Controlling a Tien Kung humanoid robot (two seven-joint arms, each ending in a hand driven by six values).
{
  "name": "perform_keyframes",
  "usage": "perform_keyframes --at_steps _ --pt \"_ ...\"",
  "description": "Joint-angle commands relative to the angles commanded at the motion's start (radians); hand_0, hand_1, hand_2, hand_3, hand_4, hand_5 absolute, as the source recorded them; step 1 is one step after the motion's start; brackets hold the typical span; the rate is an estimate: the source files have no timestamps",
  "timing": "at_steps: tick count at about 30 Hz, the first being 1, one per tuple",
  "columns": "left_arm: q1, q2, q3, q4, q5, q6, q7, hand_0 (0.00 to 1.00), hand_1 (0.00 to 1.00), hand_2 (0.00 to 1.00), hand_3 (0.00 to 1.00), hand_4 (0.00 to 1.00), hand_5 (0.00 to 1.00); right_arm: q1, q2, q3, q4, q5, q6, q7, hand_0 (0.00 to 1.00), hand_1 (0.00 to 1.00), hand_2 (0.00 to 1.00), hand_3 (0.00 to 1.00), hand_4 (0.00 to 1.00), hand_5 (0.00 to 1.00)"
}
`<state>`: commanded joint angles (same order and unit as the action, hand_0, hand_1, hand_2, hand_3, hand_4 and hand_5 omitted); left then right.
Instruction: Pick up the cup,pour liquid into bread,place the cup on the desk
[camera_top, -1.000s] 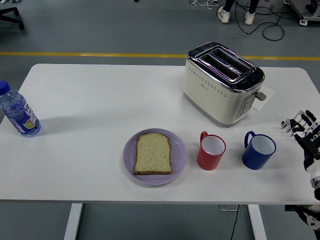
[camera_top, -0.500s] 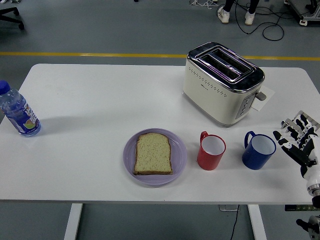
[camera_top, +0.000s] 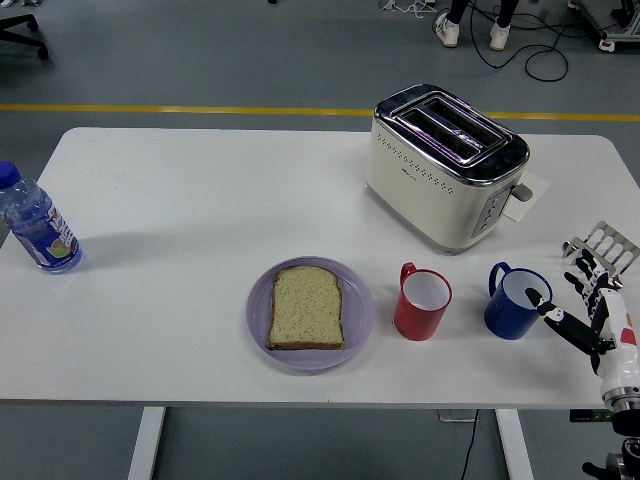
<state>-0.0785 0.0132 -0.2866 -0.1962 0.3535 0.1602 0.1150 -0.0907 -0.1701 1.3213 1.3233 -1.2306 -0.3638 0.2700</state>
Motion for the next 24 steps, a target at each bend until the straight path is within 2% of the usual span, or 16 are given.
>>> perform_keyframes --at_steps 10,11,24 --pt "0.005 0.0 0.009 0.0 -0.003 0.0 0.0 0.633 0.639 0.65 0.502 0.24 0.866 -0.002 -0.005 -0.034 -0.024 -0.002 -0.027 0.021 0.998 0.906 0.994 0.998 0.99 0.099" --pt "0.005 0.0 0.01 0.0 -0.003 0.0 0.0 0.633 0.637 0.649 0.502 0.24 0.866 -0.002 -0.005 -0.037 -0.027 -0.004 -0.028 0.022 0.998 0.907 0.996 0.998 0.991 0.002" --pt "0.006 -0.001 0.009 0.0 -0.003 -0.001 0.0 0.633 0.637 0.649 0.502 0.24 0.866 0.029 0.012 -0.072 -0.08 -0.004 -0.04 0.031 0.998 0.905 0.995 0.998 0.987 0.002"
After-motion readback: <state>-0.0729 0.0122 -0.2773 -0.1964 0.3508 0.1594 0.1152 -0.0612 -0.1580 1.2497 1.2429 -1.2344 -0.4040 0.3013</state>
